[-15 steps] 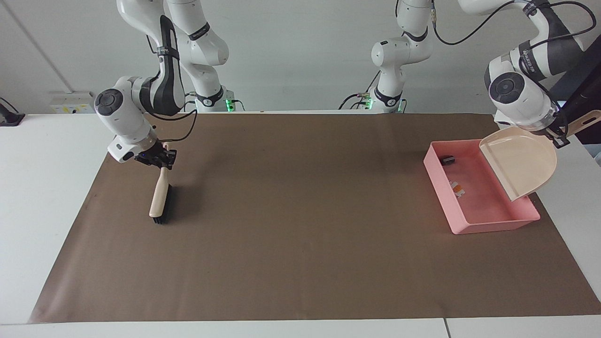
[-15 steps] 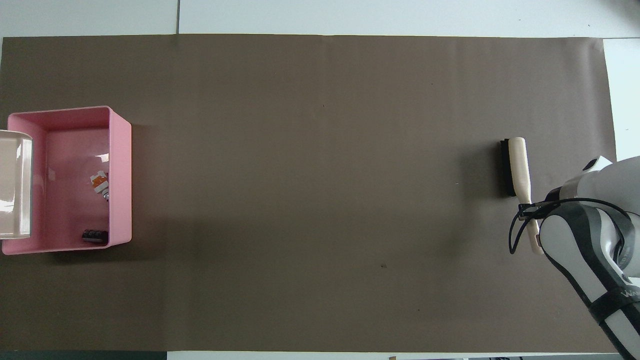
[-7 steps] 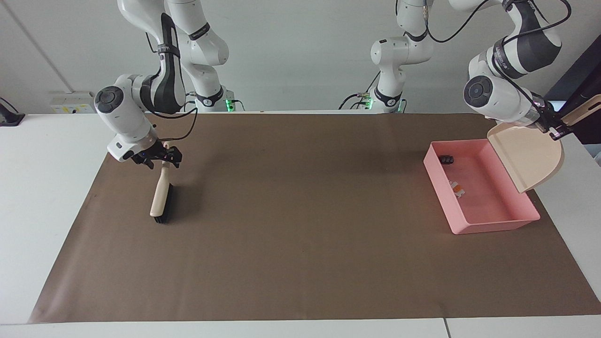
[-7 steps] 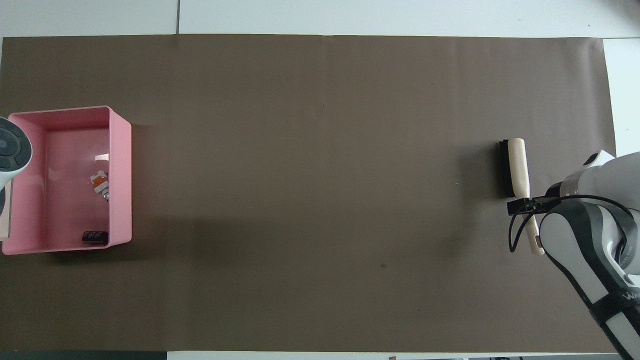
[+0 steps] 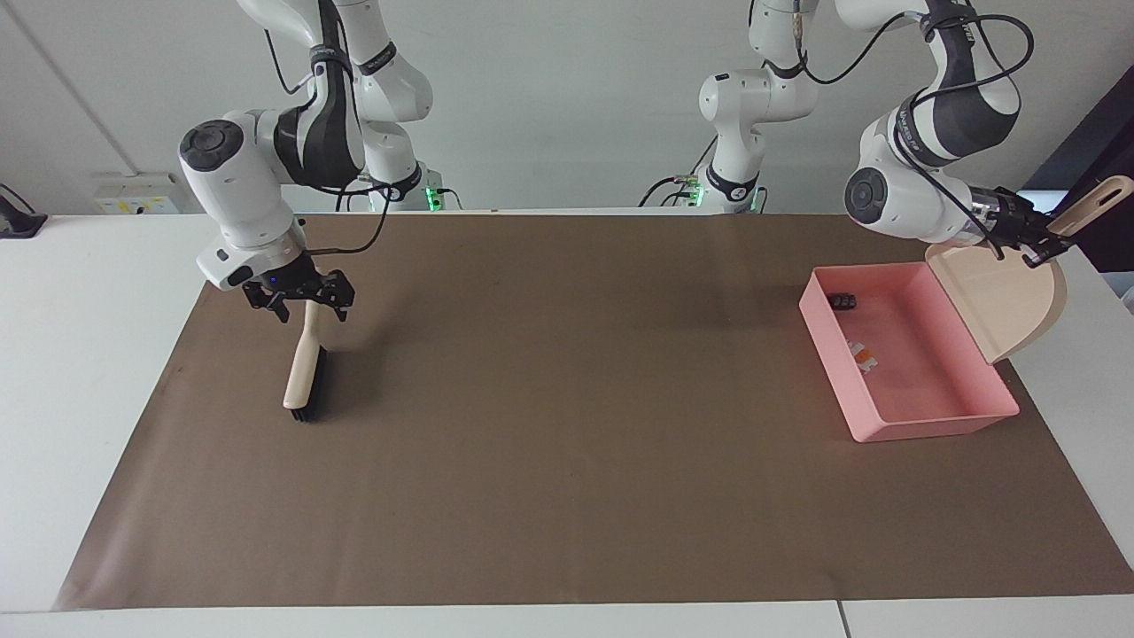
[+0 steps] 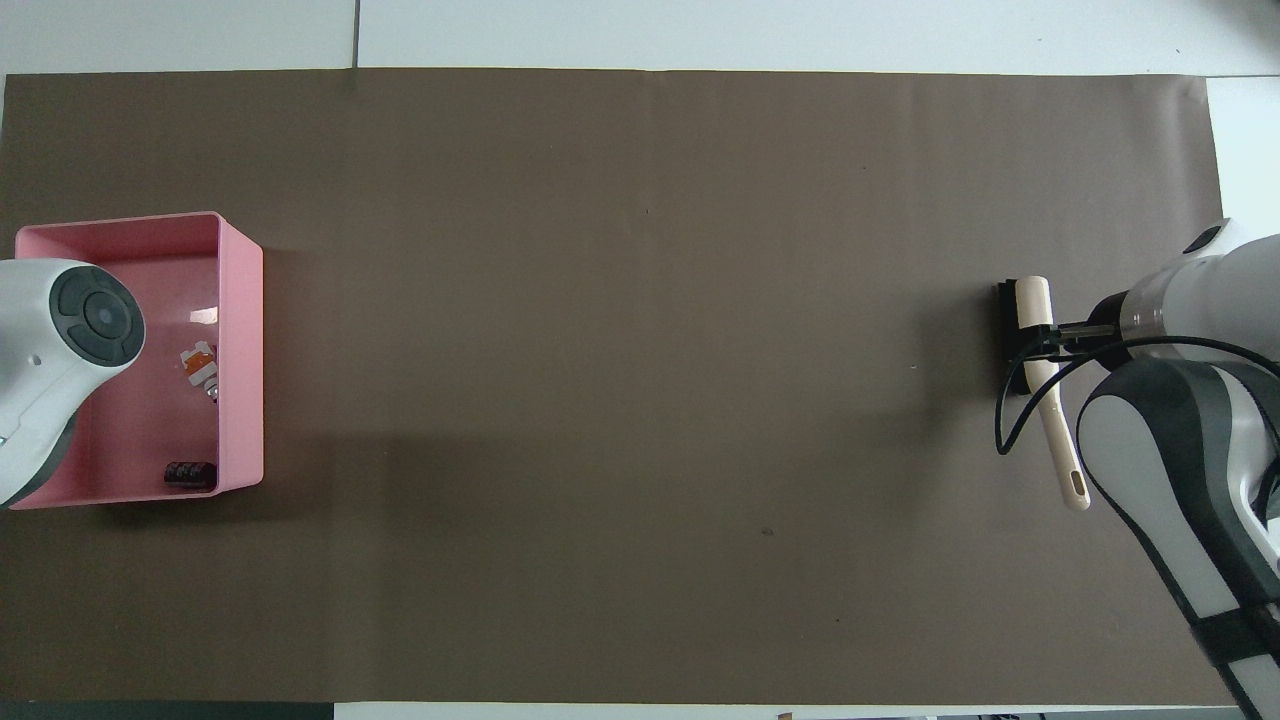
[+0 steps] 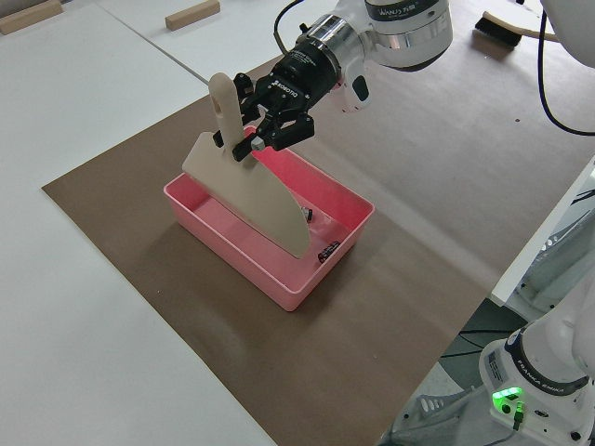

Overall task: Clean e-waste and dump in bin
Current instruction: 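Lower the brush onto the table and open the right gripper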

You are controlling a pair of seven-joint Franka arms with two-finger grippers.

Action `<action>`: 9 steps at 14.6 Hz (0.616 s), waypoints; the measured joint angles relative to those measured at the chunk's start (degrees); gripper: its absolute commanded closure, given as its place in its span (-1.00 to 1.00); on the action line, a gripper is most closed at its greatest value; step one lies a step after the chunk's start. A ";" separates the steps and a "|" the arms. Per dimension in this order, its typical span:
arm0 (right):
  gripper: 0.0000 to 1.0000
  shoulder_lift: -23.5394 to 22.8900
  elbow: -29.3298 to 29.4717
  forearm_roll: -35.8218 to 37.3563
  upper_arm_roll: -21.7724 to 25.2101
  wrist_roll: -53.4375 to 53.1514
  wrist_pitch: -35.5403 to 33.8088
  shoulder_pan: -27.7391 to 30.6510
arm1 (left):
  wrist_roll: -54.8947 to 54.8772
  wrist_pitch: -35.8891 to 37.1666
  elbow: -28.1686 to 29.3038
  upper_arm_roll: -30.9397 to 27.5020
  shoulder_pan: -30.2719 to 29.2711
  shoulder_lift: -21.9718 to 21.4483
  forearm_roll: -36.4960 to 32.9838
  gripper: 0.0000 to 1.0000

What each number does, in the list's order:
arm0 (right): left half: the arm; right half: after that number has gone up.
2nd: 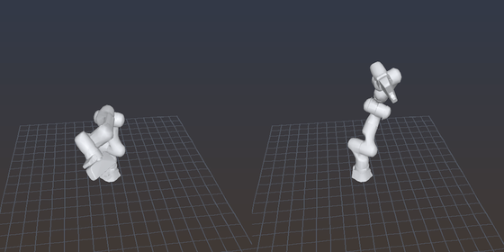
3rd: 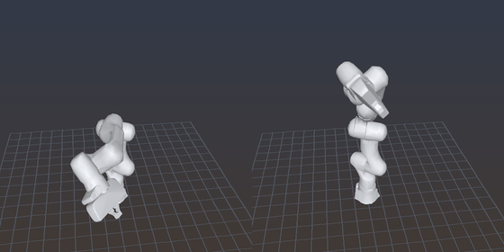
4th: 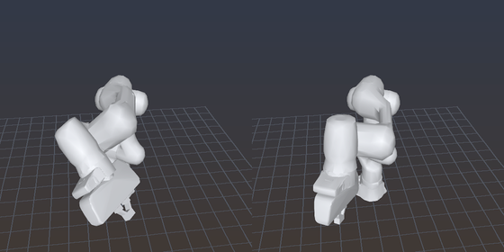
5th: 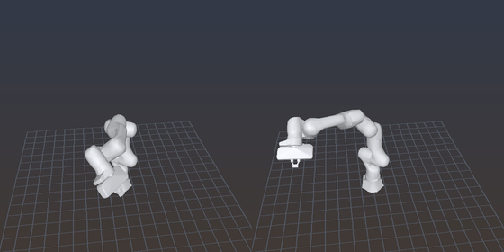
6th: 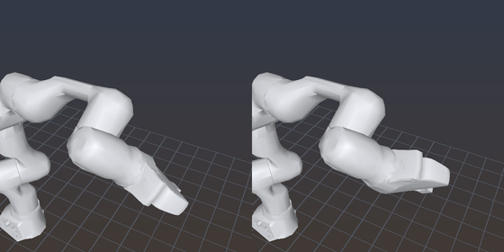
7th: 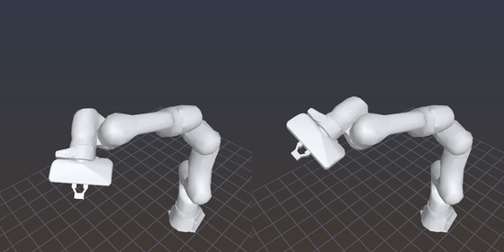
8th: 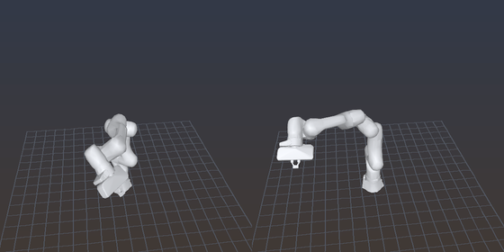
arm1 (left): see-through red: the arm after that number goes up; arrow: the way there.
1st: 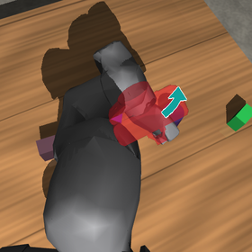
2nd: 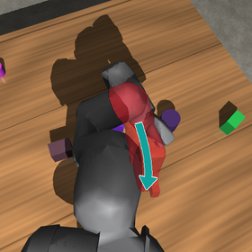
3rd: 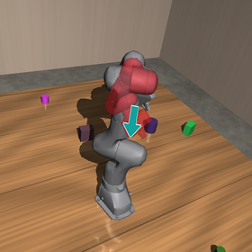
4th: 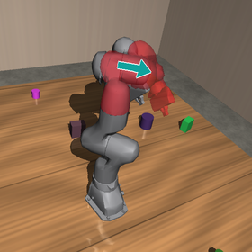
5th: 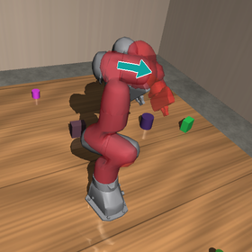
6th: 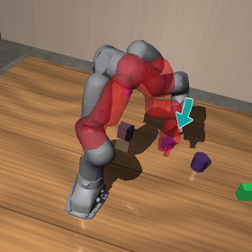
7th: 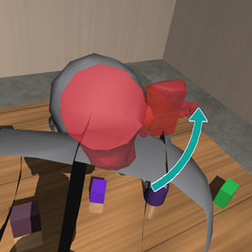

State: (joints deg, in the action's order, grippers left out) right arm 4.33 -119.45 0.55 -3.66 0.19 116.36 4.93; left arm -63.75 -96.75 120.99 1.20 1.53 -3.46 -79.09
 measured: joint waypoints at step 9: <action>-0.99 0.25 25.05 0.01 6.96 -5.66 -28.88 -4.96 | -3.78 1.57 -2.92 0.27 1.22 -1.78 7.37 1.00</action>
State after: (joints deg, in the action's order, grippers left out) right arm 4.58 -94.40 0.56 3.31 -5.47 87.48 -0.03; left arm -67.53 -95.18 118.07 1.47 2.75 -5.24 -71.73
